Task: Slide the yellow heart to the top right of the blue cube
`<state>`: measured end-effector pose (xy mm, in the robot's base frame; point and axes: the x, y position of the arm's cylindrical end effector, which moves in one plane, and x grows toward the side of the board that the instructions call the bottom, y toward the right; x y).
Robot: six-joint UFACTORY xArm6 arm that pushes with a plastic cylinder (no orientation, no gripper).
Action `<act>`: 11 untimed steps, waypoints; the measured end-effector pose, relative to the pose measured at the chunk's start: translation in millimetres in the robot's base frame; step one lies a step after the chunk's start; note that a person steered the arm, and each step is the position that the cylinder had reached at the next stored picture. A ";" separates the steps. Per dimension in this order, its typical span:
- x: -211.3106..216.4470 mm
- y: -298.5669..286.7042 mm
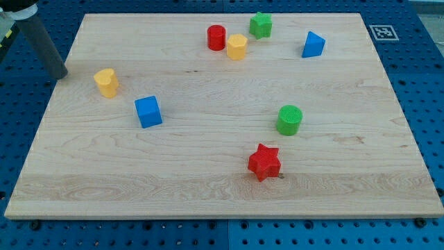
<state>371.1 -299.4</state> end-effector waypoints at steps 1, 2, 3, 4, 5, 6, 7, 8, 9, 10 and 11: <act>2.0 49.4; 7.4 89.3; 11.7 89.5; 34.9 88.5; 39.8 88.9; 61.5 98.7; 67.9 99.7; 69.7 114.0; 69.7 147.1; 69.5 180.2; 58.6 209.0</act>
